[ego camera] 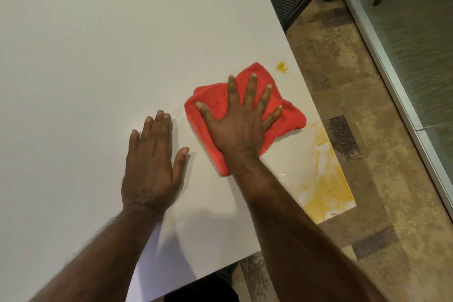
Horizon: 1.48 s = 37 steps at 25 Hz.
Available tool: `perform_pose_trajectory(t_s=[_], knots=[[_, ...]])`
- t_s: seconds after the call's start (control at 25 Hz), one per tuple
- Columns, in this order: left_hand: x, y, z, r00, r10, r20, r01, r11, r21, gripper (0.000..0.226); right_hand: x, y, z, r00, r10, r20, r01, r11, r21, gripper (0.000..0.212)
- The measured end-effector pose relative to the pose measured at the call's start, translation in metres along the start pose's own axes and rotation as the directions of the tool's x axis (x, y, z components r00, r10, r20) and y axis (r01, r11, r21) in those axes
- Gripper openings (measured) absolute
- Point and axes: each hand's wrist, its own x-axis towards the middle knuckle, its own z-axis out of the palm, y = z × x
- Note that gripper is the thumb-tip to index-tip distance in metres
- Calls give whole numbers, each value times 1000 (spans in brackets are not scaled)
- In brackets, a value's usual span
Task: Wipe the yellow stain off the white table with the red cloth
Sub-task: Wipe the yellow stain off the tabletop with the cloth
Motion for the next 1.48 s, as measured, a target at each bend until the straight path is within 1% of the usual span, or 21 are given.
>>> perform_pose_trajectory(t_s=[0.12,0.2,0.48,0.68,0.84,0.96,1.2,1.36,1.48], knots=[[0,2,0,1000,-6,-4,6,1000,9,65,22,-15,4,992,125,-20,-124,992,19,100],[0,2,0,1000,-16,-3,16,1000,18,66,39,-18,4,983,181,-29,-180,983,24,101],[0,2,-1,1000,-16,2,16,1000,23,65,95,6,-3,969,239,-64,-239,971,8,98],[0,4,-3,1000,-21,7,21,1000,16,67,110,22,-7,964,257,-73,-257,966,1,97],[0,3,-1,1000,-22,0,22,1000,3,67,118,42,-12,930,353,-106,-354,935,11,94],[-1,3,-1,1000,-16,-6,16,1000,14,67,112,59,-15,906,401,-135,-403,915,11,86],[-1,4,-1,1000,-16,-24,16,1000,2,66,76,85,-20,895,421,-148,-425,905,2,75],[-1,3,0,999,-18,-34,18,1000,3,67,44,102,-23,895,414,-164,-418,908,10,73],[-1,4,0,999,-16,-40,16,1000,13,67,12,113,-22,899,404,-171,-413,911,-19,76]])
